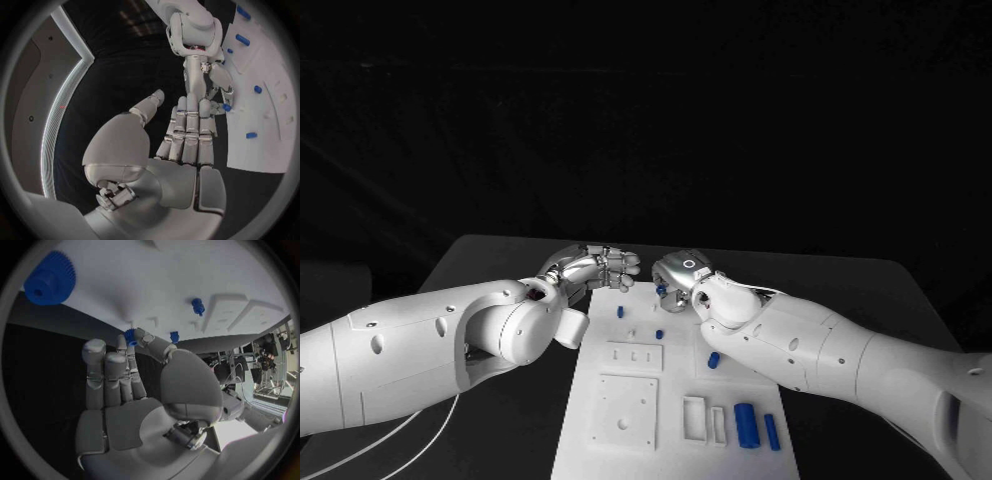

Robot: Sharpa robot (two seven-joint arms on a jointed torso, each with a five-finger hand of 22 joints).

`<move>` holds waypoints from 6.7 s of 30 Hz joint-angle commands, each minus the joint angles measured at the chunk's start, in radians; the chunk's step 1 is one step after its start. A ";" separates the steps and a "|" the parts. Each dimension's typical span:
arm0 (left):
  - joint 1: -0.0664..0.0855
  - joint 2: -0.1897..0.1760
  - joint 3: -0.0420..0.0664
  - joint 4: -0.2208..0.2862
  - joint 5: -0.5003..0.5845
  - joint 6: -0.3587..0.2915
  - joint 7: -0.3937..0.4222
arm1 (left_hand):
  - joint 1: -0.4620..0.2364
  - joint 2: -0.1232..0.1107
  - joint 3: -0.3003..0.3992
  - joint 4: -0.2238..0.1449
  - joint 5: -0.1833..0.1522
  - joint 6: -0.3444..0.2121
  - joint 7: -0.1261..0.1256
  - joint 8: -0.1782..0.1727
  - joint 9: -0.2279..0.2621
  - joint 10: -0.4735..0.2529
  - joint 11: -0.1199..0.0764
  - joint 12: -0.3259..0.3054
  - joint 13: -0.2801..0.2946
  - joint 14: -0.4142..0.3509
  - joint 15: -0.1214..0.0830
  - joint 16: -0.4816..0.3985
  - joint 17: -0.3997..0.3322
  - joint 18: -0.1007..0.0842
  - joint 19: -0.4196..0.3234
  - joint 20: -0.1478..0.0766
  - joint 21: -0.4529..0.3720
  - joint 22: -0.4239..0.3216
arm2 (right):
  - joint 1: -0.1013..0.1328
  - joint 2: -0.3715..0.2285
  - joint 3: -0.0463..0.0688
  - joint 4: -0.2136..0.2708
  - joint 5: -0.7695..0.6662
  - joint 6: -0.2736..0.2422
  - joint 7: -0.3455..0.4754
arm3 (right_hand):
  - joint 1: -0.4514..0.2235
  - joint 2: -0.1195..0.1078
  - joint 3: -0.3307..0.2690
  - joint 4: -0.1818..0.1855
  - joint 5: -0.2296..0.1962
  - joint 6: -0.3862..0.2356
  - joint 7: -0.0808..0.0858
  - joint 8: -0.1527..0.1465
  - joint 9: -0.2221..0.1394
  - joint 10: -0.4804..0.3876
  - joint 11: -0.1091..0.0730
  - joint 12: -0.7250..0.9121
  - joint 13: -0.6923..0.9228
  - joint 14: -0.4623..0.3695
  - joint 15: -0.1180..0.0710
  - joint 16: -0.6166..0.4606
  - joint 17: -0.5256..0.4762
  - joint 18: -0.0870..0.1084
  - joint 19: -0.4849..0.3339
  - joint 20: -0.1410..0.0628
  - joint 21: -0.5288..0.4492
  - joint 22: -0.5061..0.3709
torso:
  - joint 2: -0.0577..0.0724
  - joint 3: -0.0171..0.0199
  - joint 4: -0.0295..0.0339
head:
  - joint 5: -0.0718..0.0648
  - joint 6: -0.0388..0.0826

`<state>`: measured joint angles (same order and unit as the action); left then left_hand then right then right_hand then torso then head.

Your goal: Assemble the parts on the task board

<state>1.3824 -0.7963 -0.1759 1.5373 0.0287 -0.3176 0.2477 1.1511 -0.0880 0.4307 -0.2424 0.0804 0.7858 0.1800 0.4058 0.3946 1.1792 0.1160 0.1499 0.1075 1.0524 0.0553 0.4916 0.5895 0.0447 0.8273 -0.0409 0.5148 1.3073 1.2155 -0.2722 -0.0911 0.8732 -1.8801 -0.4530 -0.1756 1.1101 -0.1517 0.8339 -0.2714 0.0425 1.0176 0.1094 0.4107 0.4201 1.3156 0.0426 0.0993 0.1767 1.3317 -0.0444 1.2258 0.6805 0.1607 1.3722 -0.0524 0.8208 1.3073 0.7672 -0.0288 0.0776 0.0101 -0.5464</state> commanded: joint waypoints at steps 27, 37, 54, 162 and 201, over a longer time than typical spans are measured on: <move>0.009 0.011 0.001 0.003 -0.006 0.006 0.007 | -0.015 0.001 0.003 -0.007 0.003 0.005 -0.001 -0.004 0.000 0.006 0.001 -0.007 -0.001 0.005 0.003 -0.006 0.002 0.017 -0.004 -0.001 0.005 0.020 | -0.003 0.026 -0.007 -0.026 0.017 0.034 0.018 | -0.002 -0.035 -0.005 0.015 0.006 -0.040 0.019 -0.027 -0.006 -0.033 0.025 -0.035 0.000 -0.030 -0.001 0.004 -0.017 0.101 0.005 -0.008 0.008 0.019 | 0.000 0.0000 -0.0033 | 0.011 -0.006; 0.011 0.010 0.001 0.004 -0.006 0.006 0.007 | -0.016 0.001 0.004 -0.008 0.003 0.005 -0.001 -0.004 0.000 0.006 0.001 -0.008 -0.001 0.005 0.003 -0.007 0.003 0.017 -0.004 -0.001 0.005 0.020 | -0.006 0.028 -0.009 -0.031 0.002 0.025 -0.001 | 0.006 -0.040 -0.012 0.020 0.006 -0.055 0.026 -0.035 -0.008 -0.055 0.033 -0.035 -0.004 -0.031 0.007 0.004 -0.023 0.101 0.002 -0.003 0.006 0.016 | 0.001 0.0005 -0.0039 | 0.010 -0.004; 0.012 0.011 0.001 0.005 -0.007 0.007 0.006 | -0.017 0.000 0.006 -0.009 0.003 0.005 -0.001 -0.004 0.001 0.006 0.001 -0.008 -0.001 0.005 0.003 -0.007 0.004 0.017 -0.004 -0.001 0.006 0.020 | -0.006 0.028 -0.009 -0.030 -0.014 -0.003 -0.040 | 0.022 -0.038 0.003 0.029 0.006 -0.044 0.022 -0.031 -0.006 -0.046 0.029 -0.029 0.001 -0.031 0.003 0.006 -0.029 0.101 0.002 0.000 0.006 0.016 | 0.000 0.0002 -0.0049 | 0.014 -0.002; 0.017 -0.022 -0.002 -0.051 -0.071 0.028 0.019 | -0.028 0.001 0.016 -0.021 0.002 0.006 -0.001 -0.005 0.003 0.022 -0.005 -0.005 0.003 0.005 0.003 -0.011 0.010 0.017 -0.008 -0.001 0.012 0.019 | -0.022 -0.162 0.087 -0.031 0.403 0.229 0.131 | -0.063 -0.048 -0.239 0.023 0.098 -0.197 0.028 -0.118 -0.033 -0.190 -0.019 1.100 1.036 -0.058 -0.043 0.147 0.084 0.101 -0.008 -0.063 0.180 0.024 | -0.019 0.0309 -0.0415 | 0.017 0.005; 0.018 -0.023 0.000 -0.032 -0.073 0.027 0.009 | -0.036 0.000 0.017 -0.020 -0.002 0.005 -0.001 -0.006 0.003 0.021 -0.005 -0.006 0.004 0.004 0.003 -0.012 0.012 0.017 -0.009 0.000 0.013 0.019 | -0.023 -0.146 0.069 -0.027 0.373 0.248 0.080 | -0.161 -0.026 -0.265 0.066 0.126 -0.112 0.020 -0.078 -0.014 -0.185 -0.027 1.111 1.040 -0.056 -0.050 0.141 0.122 0.101 -0.025 -0.066 0.220 0.020 | -0.014 0.0301 -0.0386 | 0.024 -0.009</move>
<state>1.3979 -0.8203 -0.1769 1.5020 -0.0400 -0.3030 0.2526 1.1275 -0.0881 0.4470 -0.2587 0.0803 0.7857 0.1800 0.4058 0.3963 1.1952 0.1105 0.1462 0.1098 1.0524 0.0553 0.4840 0.6002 0.0470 0.8274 -0.0408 0.5224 1.3075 1.2009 -0.4201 -0.0173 0.8442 -1.4886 -0.2536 -0.0827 0.9584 -0.1790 0.5678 -0.2116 0.1636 0.8754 0.1046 0.3294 0.4048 1.1294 0.0212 1.2120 1.2181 1.2759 -0.0875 1.3663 0.8014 0.1464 1.3472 -0.1136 1.0343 1.3074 0.7525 0.0011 0.0393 0.0337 -0.5559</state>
